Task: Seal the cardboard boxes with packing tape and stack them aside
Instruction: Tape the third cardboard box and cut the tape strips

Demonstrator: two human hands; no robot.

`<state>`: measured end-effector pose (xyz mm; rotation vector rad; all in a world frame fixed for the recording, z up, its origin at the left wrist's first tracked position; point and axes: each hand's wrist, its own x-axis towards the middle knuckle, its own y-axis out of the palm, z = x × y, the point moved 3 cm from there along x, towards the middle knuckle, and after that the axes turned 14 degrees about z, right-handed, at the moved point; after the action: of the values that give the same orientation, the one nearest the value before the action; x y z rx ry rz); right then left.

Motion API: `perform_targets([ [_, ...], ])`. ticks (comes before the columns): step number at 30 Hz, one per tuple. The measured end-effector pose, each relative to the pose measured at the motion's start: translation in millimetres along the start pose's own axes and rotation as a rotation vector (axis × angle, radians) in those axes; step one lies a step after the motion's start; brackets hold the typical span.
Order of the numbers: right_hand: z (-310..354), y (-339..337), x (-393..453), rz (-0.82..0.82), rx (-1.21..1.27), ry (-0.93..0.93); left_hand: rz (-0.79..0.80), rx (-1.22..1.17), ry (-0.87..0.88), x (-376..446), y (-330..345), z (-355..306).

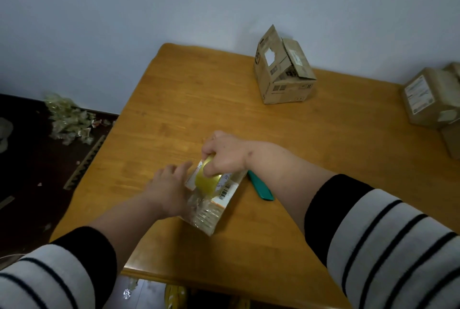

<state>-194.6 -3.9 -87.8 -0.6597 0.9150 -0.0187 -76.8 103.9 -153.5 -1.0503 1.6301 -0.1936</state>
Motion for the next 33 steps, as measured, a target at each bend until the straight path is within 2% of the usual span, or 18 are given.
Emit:
perform_targets([
  [1, -1, 0, 0, -0.011, 0.002, -0.002, -0.019, -0.083, 0.119, -1, -5, -9],
  [2, -2, -1, -1, -0.029, 0.014, -0.008, 0.003, -0.267, 0.202, -2, -9, -16],
  [4, -5, -2, -3, -0.068, 0.077, -0.031, 0.138, -0.597, 0.238, -4, -9, -22],
  [5, -8, -2, -5, -0.08, 0.127, -0.044, 0.208, -0.658, 0.224, -3, -8, -22],
  [8, -23, -1, -13, -0.134, 0.42, -0.089, 0.323, -0.707, 0.23, -2, -13, -24],
  [10, -42, 0, -16, -0.254, 0.621, -0.049, 0.361, -0.717, 0.236, -1, -16, -27],
  [12, -70, 4, -17, -0.379, 0.625, 0.124, 0.384, -0.721, 0.222, 1, -19, -27],
  [14, -99, 14, -16, -0.422, 0.557, 0.328, 0.413, -0.725, 0.219, 4, -20, -26],
  [17, -129, 35, -8, -0.295, 0.435, 0.502, 0.411, -0.746, 0.23, 7, -18, -25],
  [20, -141, 60, 6, -0.15, 0.308, 0.545, 0.344, -0.776, 0.259, 9, -9, -29],
  [23, -145, 78, 19, -0.147, 0.328, 0.542, 0.265, -0.867, 0.301, 12, 3, -33],
  [26, -149, 85, 28, -0.2, 0.24, 0.525, 0.225, -0.916, 0.326, 13, 8, -36],
  [30, -157, 84, 19, -0.141, 0.239, 0.556, 0.295, -0.949, 0.32, 8, -1, -39],
  [33, -171, 80, -4, -0.112, 0.328, 0.607, 0.311, -1.034, 0.303, 7, -8, -40],
])
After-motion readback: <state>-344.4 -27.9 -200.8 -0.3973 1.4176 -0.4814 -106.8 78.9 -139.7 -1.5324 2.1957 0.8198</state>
